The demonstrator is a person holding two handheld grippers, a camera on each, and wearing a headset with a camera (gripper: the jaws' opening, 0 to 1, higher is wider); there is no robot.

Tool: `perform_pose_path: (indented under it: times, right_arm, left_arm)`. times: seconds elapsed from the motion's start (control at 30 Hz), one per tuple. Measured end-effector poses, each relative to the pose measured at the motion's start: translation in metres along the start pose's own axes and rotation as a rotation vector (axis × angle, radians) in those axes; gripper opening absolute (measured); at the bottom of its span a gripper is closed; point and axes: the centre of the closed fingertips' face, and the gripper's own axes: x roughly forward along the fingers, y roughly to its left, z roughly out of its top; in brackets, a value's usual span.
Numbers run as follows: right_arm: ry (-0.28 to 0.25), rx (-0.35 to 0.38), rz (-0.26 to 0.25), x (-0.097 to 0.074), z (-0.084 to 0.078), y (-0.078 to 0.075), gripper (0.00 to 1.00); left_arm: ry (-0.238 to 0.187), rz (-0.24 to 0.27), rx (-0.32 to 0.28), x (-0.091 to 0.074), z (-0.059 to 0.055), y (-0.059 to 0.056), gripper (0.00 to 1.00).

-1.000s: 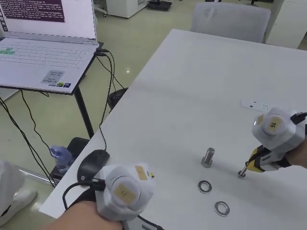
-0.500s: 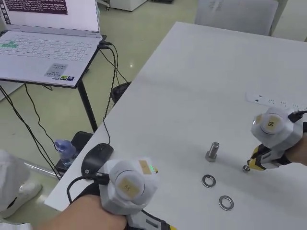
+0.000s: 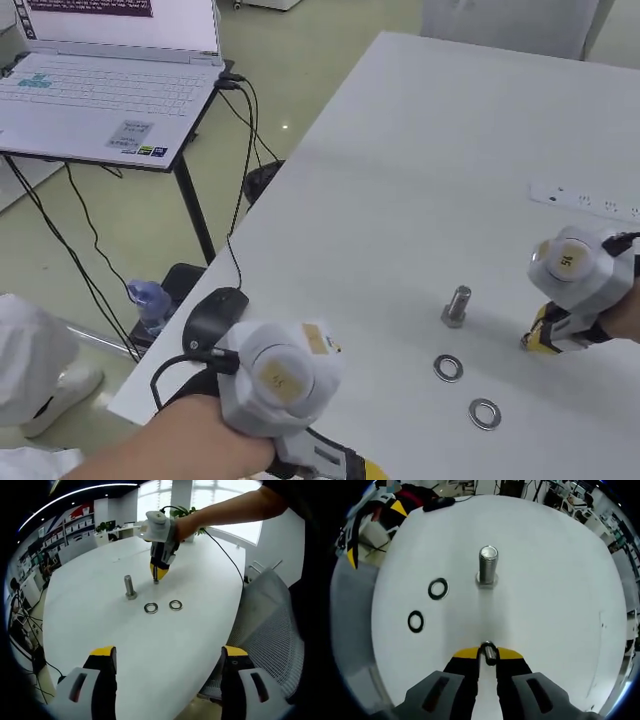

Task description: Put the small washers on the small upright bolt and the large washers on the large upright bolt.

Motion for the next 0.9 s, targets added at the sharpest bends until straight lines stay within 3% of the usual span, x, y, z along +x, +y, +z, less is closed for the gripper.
perform_pose_path:
  times: [0.9]
  right_arm:
    - [-0.006, 0.012, 0.008, -0.0040, 0.0030, 0.0019, 0.18]
  left_arm:
    - [0.006, -0.017, -0.012, -0.0037, -0.0018, -0.0052, 0.79]
